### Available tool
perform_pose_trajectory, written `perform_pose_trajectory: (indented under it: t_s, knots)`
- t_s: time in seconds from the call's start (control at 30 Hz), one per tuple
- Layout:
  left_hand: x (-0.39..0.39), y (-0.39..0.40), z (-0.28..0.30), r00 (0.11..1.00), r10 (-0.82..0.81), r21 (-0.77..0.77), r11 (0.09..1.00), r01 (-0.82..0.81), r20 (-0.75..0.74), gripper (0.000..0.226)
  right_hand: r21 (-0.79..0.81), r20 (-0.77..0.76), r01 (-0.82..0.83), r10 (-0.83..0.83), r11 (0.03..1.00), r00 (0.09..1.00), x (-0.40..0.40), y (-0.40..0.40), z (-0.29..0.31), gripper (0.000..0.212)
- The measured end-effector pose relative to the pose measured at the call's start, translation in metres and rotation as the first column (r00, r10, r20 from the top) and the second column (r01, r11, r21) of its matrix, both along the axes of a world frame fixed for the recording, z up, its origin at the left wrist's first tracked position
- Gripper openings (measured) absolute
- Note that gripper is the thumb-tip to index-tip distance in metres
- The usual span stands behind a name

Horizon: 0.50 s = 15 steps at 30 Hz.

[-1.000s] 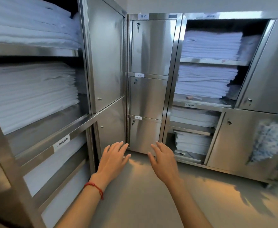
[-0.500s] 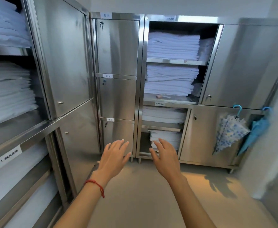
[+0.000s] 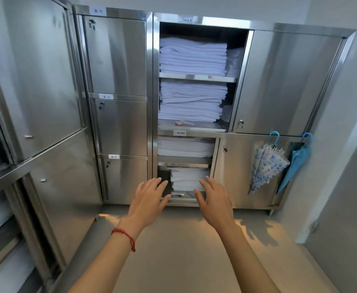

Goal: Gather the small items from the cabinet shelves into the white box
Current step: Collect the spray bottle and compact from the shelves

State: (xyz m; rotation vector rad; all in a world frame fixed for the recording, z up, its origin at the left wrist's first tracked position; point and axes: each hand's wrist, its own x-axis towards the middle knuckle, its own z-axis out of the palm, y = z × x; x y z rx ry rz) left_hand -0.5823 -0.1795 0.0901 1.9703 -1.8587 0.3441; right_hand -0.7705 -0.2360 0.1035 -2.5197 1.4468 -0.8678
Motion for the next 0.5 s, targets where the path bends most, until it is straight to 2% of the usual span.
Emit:
perform_pose_trajectory:
  t_s: [0.17,0.4,0.5]
  knots:
    - [0.001,-0.035,-0.002,1.0,-0.027,0.039,0.999,0.028,-0.011,0.051,0.026,-0.014,0.026,-0.026,0.999,1.0,0.002,-0.031,-0.004,0.049]
    - [0.021,-0.103,0.006,0.996,-0.084,-0.068,0.994,0.084,0.016,0.041,0.022,-0.006,0.041,-0.041,0.999,0.999,0.023,-0.092,0.002,0.047]
    - [0.035,-0.134,0.016,0.996,-0.084,-0.054,0.995,0.085,0.03,0.043,0.017,-0.014,0.044,-0.044,0.999,0.999,0.039,-0.121,0.008,0.047]
